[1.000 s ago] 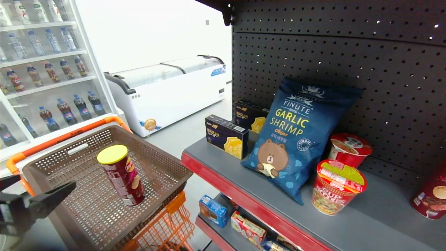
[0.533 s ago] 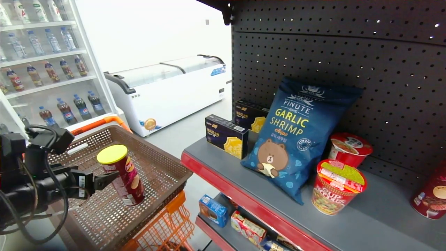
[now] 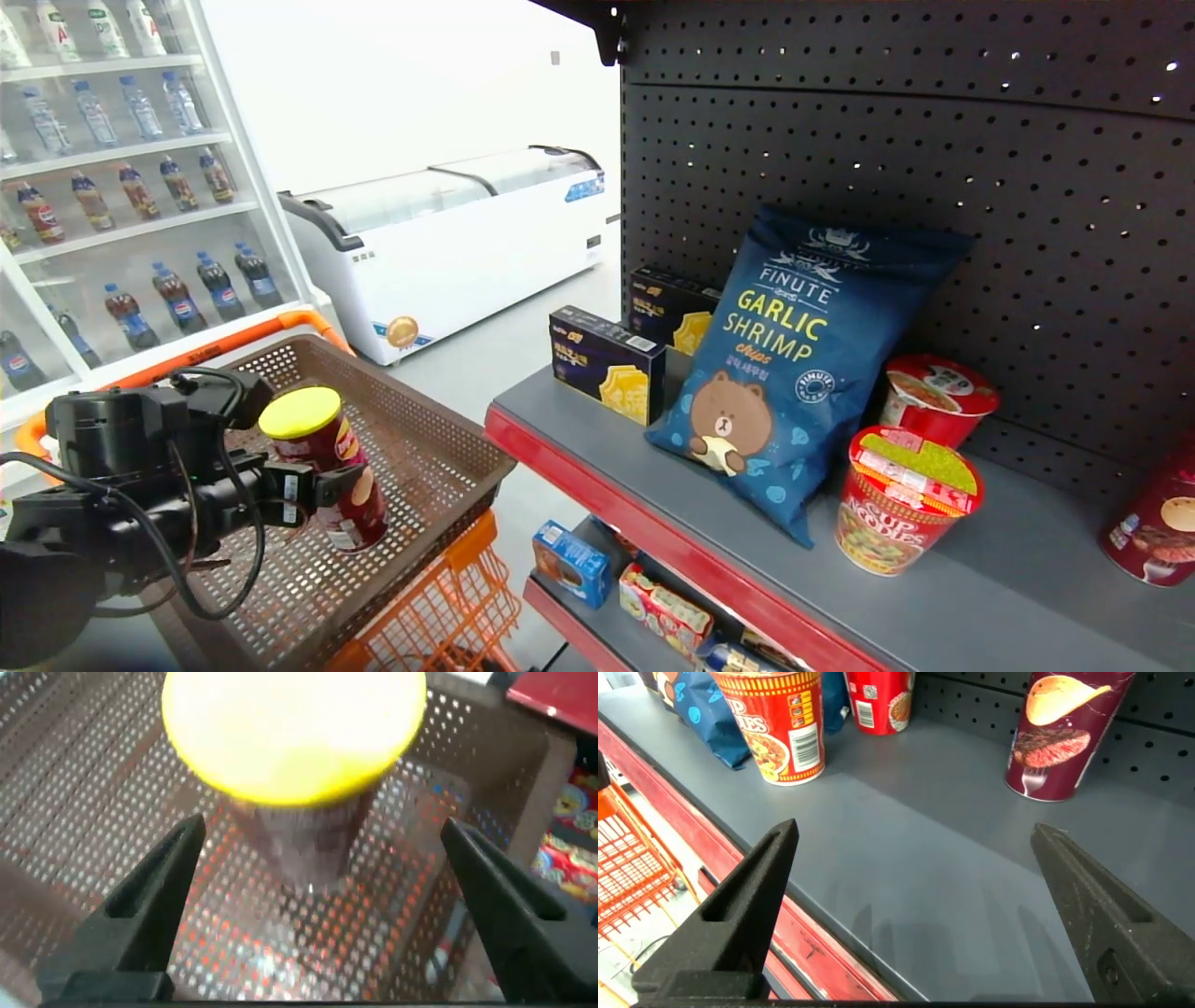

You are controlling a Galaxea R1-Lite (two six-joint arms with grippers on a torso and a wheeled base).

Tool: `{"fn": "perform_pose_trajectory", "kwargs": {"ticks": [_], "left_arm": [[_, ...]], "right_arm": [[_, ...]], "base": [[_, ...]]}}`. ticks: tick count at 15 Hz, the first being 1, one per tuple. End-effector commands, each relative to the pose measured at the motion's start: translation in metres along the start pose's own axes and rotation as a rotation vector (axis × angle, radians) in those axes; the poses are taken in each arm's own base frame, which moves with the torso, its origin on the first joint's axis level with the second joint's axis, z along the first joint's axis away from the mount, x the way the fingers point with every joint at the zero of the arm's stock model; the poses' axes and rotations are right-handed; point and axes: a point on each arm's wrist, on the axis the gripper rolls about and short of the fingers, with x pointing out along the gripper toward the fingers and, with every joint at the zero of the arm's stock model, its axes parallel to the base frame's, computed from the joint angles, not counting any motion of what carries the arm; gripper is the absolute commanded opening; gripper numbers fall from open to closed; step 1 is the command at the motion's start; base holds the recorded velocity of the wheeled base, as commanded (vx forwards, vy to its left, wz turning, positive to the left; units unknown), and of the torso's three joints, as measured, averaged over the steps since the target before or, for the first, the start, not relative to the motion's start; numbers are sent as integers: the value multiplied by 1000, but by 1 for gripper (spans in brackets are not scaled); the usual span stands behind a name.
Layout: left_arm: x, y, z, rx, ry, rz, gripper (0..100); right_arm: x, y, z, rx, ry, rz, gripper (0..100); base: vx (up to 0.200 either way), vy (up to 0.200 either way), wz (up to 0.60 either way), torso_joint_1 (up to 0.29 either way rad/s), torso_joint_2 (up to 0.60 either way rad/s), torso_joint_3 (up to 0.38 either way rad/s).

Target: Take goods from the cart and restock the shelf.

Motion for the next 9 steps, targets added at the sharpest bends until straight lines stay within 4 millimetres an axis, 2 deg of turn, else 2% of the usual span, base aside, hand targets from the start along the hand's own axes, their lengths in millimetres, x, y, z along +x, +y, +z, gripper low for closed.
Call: {"fn": "perform_pose_trajectory", "kwargs": {"ticks": [1, 5, 9], "left_arm": [[21, -2, -22, -2, 39, -6, 100], [37, -2, -37, 3, -35, 4, 100], [53, -1, -42, 7, -77, 30, 100]], "right_arm": [[0, 0, 0, 0, -1, 0, 100], [0, 0, 0, 0, -1, 0, 100], [0, 0, 0, 0, -1, 0, 100]], "base": [[0, 0, 0, 0, 0, 0], [0, 0, 0, 0, 0, 0], [0, 0, 0, 0, 0, 0]]}}
